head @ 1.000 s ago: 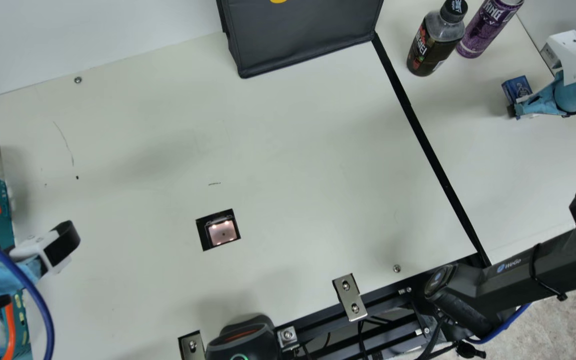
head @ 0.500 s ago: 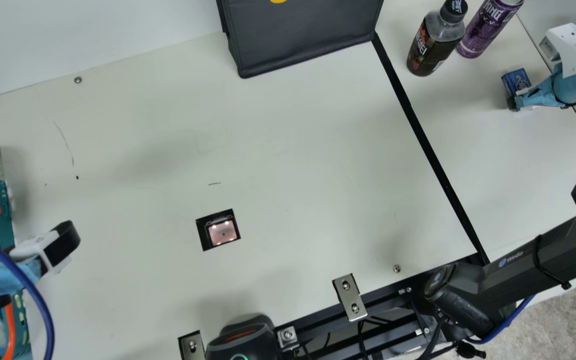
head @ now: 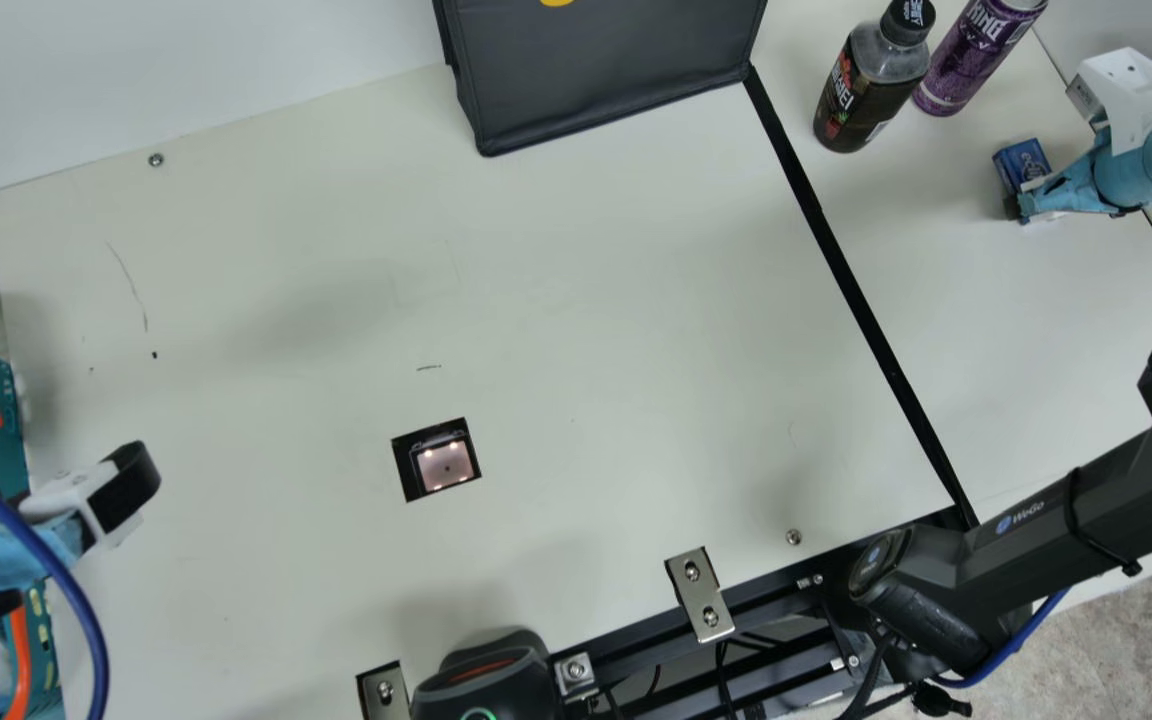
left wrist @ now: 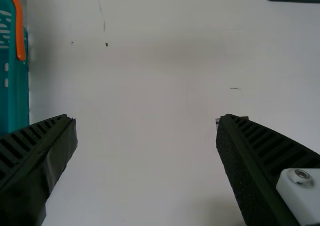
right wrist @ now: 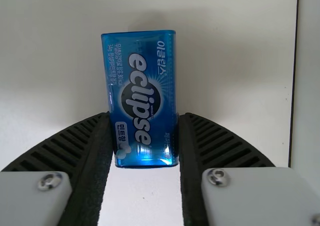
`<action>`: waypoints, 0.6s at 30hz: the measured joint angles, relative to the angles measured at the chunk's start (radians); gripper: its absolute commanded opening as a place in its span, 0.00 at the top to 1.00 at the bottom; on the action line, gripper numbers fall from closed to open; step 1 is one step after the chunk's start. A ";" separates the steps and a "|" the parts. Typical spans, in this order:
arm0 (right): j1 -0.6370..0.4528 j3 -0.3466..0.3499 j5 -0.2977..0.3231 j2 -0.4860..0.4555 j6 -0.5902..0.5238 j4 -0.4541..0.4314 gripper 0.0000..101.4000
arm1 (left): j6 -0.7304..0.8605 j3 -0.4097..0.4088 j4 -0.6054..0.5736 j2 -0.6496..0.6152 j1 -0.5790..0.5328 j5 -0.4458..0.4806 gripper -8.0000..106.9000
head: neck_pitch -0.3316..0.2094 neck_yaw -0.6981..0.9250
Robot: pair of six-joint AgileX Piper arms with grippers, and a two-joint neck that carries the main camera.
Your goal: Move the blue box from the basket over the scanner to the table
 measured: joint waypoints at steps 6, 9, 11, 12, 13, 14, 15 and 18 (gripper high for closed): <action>0.005 0.014 -0.010 -0.007 0.007 -0.002 0.25 | 0.000 0.000 0.000 0.000 0.000 0.000 0.15 | 0.002 0.000; 0.009 0.018 -0.014 -0.014 0.012 -0.005 0.15 | 0.000 0.000 0.000 0.000 0.000 0.000 0.15 | 0.000 0.000; 0.011 0.020 -0.024 -0.021 0.017 -0.010 0.08 | 0.000 0.000 0.000 0.000 0.000 0.000 0.15 | 0.002 0.000; 0.014 0.021 -0.027 -0.027 0.023 -0.010 0.06 | 0.000 0.000 0.000 0.000 0.000 0.000 0.15 | 0.002 0.000; 0.015 0.023 -0.029 -0.031 0.025 -0.011 0.06 | 0.000 0.000 0.000 0.000 0.000 0.000 0.15 | 0.002 0.000; 0.017 0.026 -0.029 -0.039 0.029 -0.014 0.06 | 0.000 0.000 0.000 0.000 0.000 0.000 0.15 | 0.002 0.000; 0.018 0.028 -0.028 -0.047 0.032 -0.019 0.06 | 0.000 0.000 0.000 0.000 0.000 0.000 0.15 | 0.002 0.000; 0.026 0.035 -0.034 -0.078 0.046 -0.026 0.06 | 0.000 0.000 0.000 0.000 0.000 0.000 0.15 | 0.000 0.000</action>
